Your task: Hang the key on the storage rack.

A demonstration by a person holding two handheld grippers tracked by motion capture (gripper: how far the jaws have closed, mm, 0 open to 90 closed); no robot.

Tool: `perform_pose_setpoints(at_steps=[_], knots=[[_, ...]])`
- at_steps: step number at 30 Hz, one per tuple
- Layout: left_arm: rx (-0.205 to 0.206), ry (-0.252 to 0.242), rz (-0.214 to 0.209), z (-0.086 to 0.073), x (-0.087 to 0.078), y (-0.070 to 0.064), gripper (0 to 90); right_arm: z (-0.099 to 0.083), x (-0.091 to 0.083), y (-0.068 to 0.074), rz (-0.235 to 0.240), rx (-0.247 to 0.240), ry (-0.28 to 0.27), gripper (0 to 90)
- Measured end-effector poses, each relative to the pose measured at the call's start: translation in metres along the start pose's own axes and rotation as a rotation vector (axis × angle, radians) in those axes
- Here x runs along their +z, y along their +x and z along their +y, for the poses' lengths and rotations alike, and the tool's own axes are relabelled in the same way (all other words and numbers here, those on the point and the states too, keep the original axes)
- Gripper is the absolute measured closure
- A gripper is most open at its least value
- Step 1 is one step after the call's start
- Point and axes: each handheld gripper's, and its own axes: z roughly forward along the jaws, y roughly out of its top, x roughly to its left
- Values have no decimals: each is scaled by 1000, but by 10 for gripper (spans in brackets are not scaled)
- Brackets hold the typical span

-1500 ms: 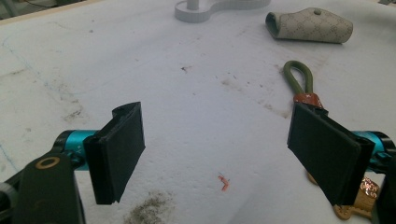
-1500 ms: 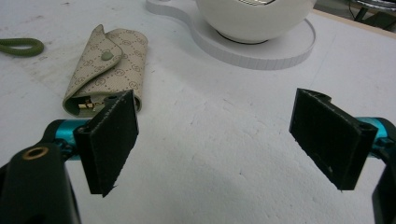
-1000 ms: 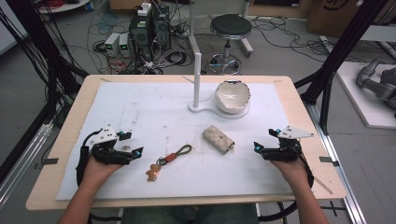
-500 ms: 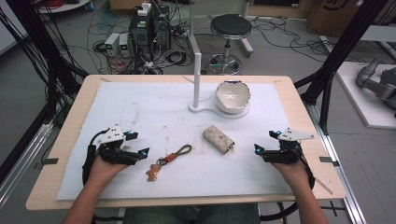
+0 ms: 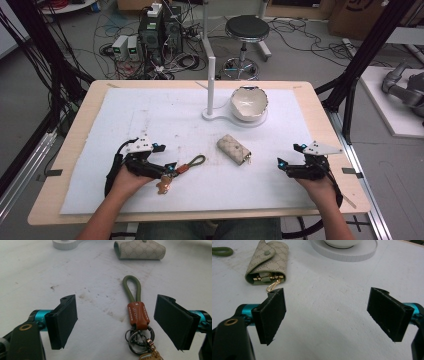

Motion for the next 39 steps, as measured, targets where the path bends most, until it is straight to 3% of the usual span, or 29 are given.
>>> perform_pose_setpoints(at_steps=[7, 9, 17, 27, 31, 36, 39], knots=[[23, 40, -20, 2, 13, -6, 190, 0, -1, 1, -7, -14, 7, 157], [50, 75, -13, 3, 19, -11, 190, 0, 0, 3, -7, -21, 10, 157], [85, 169, -15, 3, 35, -21, 253, 1, 2, 5, 1, -37, 15, 157], [73, 188, 11, 2, 37, -21, 402, 0, 3, 5, 2, -37, 20, 157], [97, 191, 23, 2, 36, -21, 450, 1, 4, 5, 2, -42, 22, 157], [98, 186, 27, 2, 35, -23, 480, 0, 4, 6, 2, -40, 26, 157], [111, 188, 17, 2, 35, -25, 546, 0, 4, 5, 1, -43, 25, 158]])
